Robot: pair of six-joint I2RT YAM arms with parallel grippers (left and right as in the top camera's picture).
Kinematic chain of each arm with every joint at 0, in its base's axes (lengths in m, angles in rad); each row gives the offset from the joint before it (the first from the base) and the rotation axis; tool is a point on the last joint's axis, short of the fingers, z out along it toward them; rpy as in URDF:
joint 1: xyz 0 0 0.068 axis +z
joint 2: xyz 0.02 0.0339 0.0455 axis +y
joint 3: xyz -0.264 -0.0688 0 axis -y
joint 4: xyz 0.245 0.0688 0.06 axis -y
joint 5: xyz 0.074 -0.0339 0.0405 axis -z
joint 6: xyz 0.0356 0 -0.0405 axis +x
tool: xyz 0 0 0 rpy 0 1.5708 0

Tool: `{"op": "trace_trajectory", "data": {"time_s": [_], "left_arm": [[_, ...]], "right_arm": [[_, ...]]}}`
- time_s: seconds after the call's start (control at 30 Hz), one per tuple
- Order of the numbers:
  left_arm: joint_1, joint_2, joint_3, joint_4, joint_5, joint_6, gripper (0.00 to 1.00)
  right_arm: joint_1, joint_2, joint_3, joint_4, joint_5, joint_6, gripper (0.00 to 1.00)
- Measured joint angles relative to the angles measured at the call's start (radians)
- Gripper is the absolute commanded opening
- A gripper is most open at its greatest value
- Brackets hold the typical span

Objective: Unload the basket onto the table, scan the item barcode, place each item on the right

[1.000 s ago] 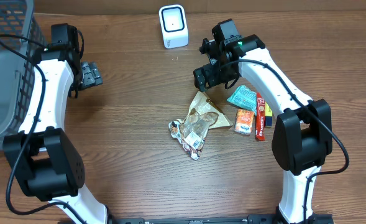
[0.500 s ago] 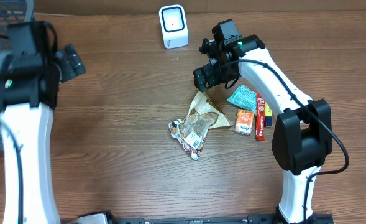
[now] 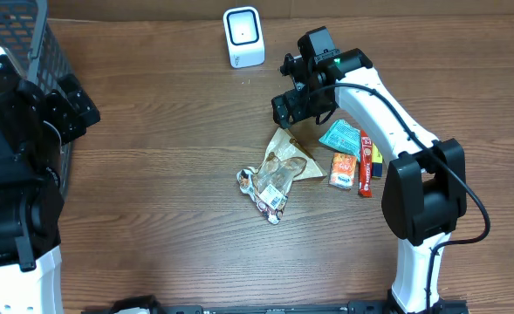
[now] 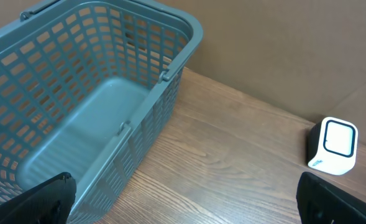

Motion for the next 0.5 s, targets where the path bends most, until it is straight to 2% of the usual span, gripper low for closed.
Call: {"op": "trace_trajectory", "data": {"time_s": [0.23,0.5], "left_arm": [[0.0,0.014,-0.031,0.001,0.0,0.0,1.0],[0.0,-0.127,-0.295,0.005,0.0,0.0,1.0]], "right_arm": [[0.0,0.0,0.0,0.0,0.0,0.0,1.0],[0.0,0.0,0.0,0.001,0.0,0.0,1.0]]}}
